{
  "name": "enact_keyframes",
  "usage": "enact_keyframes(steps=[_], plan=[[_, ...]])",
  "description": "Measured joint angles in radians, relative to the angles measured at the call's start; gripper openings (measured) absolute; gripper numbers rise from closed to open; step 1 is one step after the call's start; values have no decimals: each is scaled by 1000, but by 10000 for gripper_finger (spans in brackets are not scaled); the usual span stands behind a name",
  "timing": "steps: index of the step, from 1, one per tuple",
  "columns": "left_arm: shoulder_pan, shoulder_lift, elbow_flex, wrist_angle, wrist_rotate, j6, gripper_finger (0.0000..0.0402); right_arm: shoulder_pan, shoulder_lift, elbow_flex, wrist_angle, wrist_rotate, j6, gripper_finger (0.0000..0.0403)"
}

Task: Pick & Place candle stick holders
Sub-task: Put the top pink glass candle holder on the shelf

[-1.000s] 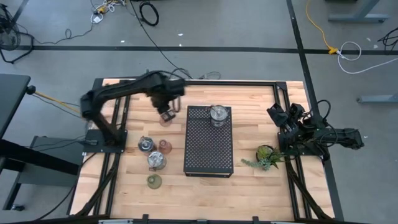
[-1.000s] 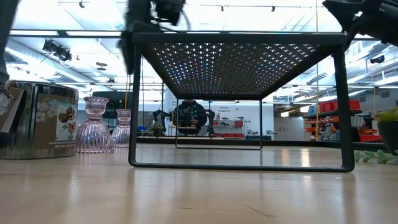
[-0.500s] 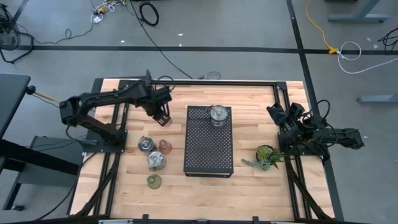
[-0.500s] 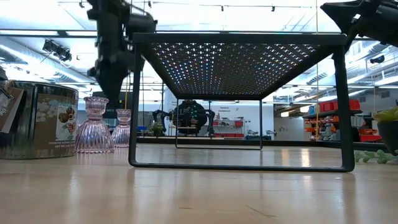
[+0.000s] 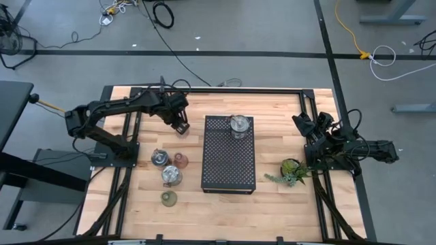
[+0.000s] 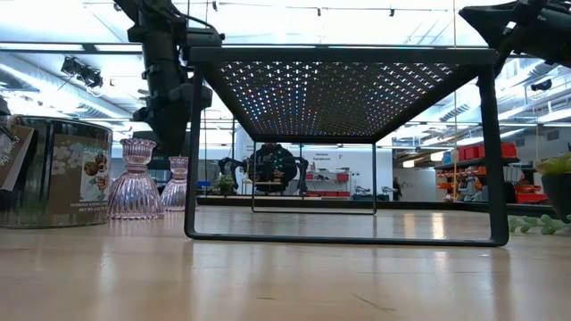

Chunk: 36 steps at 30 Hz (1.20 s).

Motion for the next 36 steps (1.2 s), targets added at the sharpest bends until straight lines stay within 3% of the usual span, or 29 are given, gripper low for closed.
enact_keyframes(steps=[17,22,28,32,36], plan=[[9,129,6,35,-12,15,83,0,0,0,-1,0,0,6],[11,146,6,53,-4,16,41,0,0,0,-7,0,0,6],[26,148,9,35,54,8,39,0,0,0,-13,0,0,6],[18,156,79,-73,62,25,37,0,0,0,-14,0,0,6],[0,157,230,-199,69,77,24,0,0,0,-16,7,0,6]])
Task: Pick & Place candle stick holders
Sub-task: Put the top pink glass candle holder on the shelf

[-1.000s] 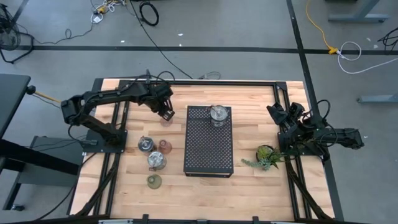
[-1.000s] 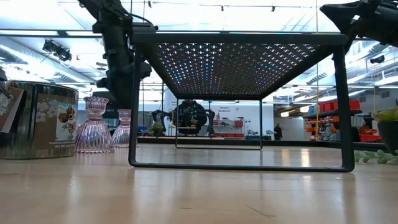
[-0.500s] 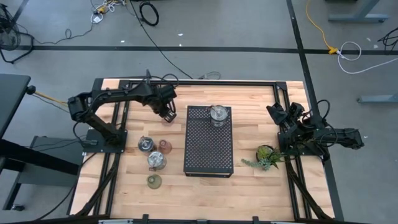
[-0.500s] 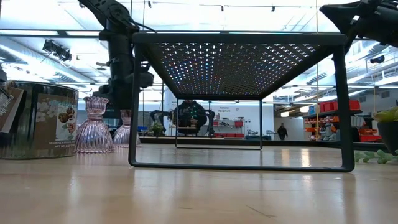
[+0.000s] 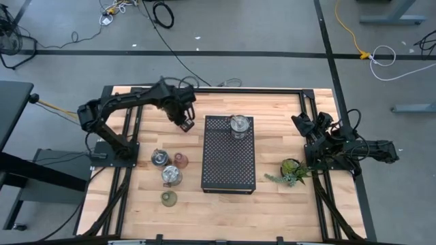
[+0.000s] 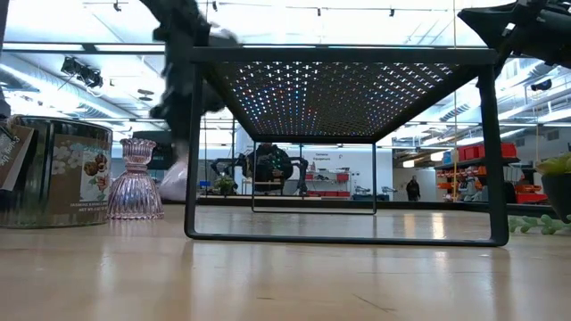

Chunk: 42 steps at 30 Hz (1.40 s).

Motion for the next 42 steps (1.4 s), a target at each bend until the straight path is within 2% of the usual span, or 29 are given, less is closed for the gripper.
enact_keyframes(steps=[9,13,16,20,25,33,42], plan=[[-68,-3,485,-342,70,58,24,0,0,0,-4,45,-7,6],[-118,-4,680,-350,98,32,24,0,0,0,-7,72,-10,6],[-169,-6,771,-337,84,1,24,0,0,0,-6,72,-30,6],[-227,-2,786,-295,75,-46,24,0,0,0,-6,93,-34,6],[-270,76,786,-277,40,-36,24,0,0,0,-6,117,-52,6],[-268,219,785,-260,94,26,24,0,0,0,-6,115,-52,6],[-259,287,786,-194,113,63,24,0,0,0,-6,86,-52,6]])
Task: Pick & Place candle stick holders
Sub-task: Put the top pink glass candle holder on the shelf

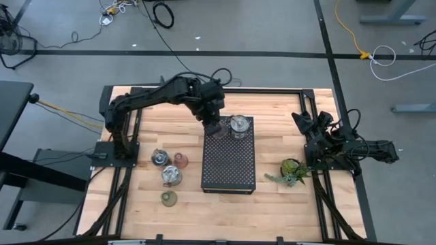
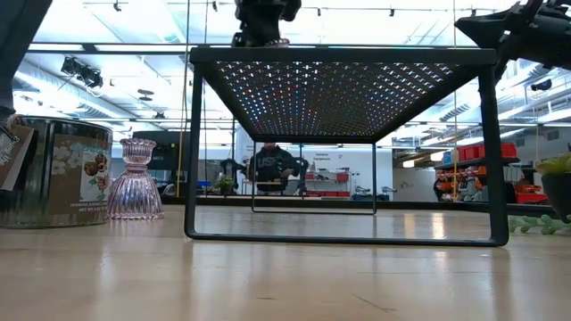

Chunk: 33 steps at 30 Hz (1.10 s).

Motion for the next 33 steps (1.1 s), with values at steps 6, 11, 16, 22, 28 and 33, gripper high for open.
enact_keyframes(steps=[6,11,16,22,28,33], plan=[[3,17,1,3,5,-1,24,0,0,0,0,-1,0,6],[7,20,1,-10,-17,-5,42,0,0,0,0,-1,0,6],[7,22,1,7,-27,0,76,0,0,0,-5,0,0,6],[7,22,1,21,-28,9,71,0,0,0,-8,-1,0,6],[7,22,1,19,-32,13,56,0,0,0,-10,0,0,6],[9,6,1,7,28,11,55,0,0,0,-10,0,0,6]])
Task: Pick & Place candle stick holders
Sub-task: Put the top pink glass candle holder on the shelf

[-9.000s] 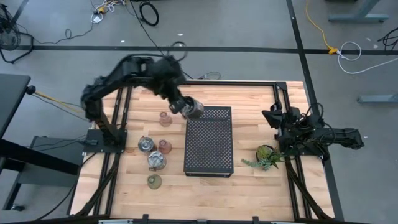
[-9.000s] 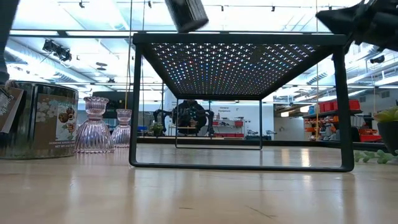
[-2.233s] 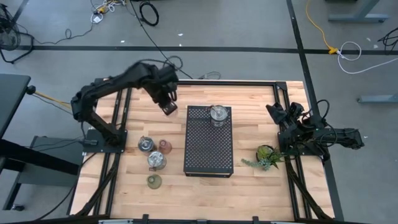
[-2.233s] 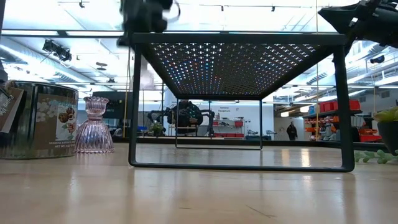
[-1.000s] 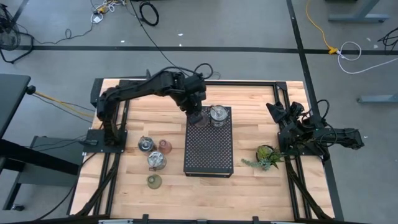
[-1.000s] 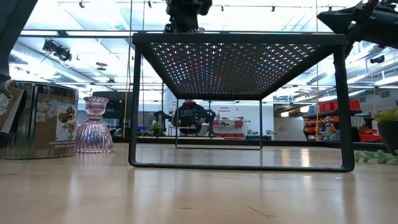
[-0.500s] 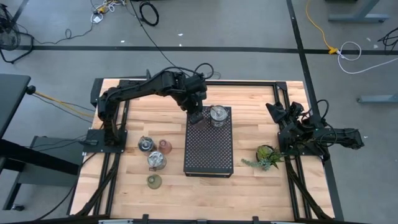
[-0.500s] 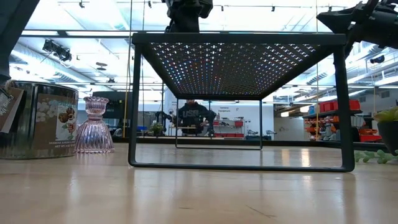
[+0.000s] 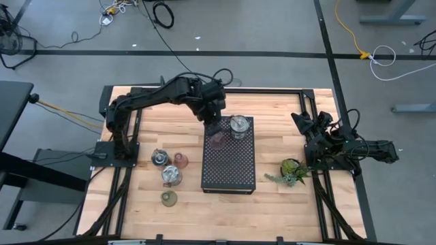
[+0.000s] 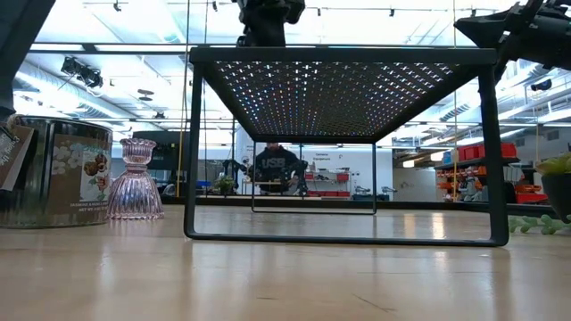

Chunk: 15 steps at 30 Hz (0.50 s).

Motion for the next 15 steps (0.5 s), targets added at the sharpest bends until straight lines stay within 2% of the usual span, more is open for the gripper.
enact_keyframes(steps=[3,6,10,13,15], plan=[[0,-29,0,-17,64,-1,55,0,0,0,0,0,0,6],[-3,-62,0,-33,77,-25,55,0,0,0,0,0,0,6],[-37,-98,1,-44,174,-67,55,0,0,0,0,2,0,6],[-102,-92,0,-66,166,-67,55,0,0,0,-2,2,0,6],[-149,-76,0,-67,126,-64,55,0,0,0,-6,1,0,6]])
